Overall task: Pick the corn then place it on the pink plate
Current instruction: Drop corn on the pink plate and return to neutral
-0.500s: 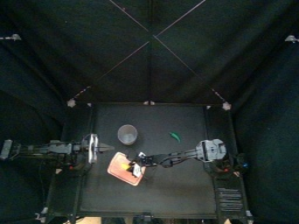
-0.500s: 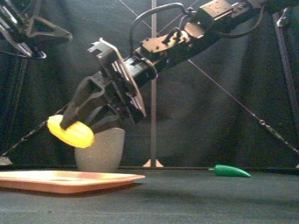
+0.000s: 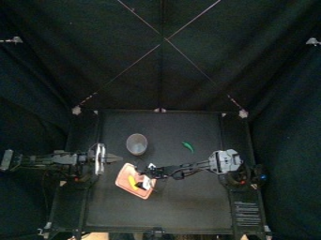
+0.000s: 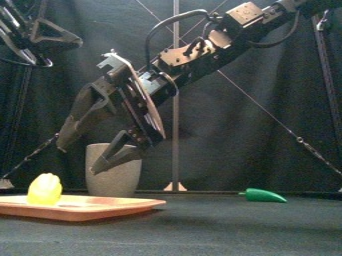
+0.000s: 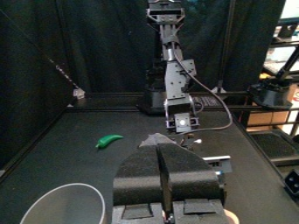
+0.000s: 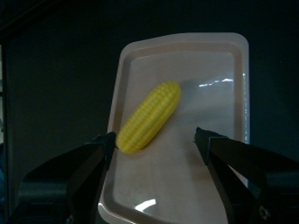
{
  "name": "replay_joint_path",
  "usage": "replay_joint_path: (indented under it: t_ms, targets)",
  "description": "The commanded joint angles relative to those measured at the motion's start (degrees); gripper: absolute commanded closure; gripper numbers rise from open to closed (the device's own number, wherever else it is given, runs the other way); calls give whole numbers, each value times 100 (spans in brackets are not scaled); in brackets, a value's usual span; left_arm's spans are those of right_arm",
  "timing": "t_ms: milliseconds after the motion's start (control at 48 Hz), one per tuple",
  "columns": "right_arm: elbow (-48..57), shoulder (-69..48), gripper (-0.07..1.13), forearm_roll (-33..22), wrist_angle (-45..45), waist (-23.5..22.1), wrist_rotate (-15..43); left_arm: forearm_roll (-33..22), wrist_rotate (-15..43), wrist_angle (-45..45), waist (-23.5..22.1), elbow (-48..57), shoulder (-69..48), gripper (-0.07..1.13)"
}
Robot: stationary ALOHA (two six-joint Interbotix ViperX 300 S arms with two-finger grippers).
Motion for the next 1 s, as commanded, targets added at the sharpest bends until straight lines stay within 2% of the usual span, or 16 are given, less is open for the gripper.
replay_joint_path:
  t_ms: [21,229,500,604,812,1000]
  targets:
    - [35,-501,3,-202,-18,-44,-9,-9,0,-18,9,-88,0,109]
    - [378,-1371,3,-896,-18,-53,26,-9,0,-18,9,-79,0,109]
    - [1151,-2399,3,-1441,-193,-70,9,9,0,-26,18,-88,9,109]
    - [1652,-2865,3,-1626,-703,-114,18,9,0,-26,9,-97,9,109]
    - [3023,-3885,3,-1573,-2250,-334,26,9,0,-26,9,-123,0,109]
    - [3955,-4966,3,-1573,-2575,-387,18,9,0,-26,18,-132,0,109]
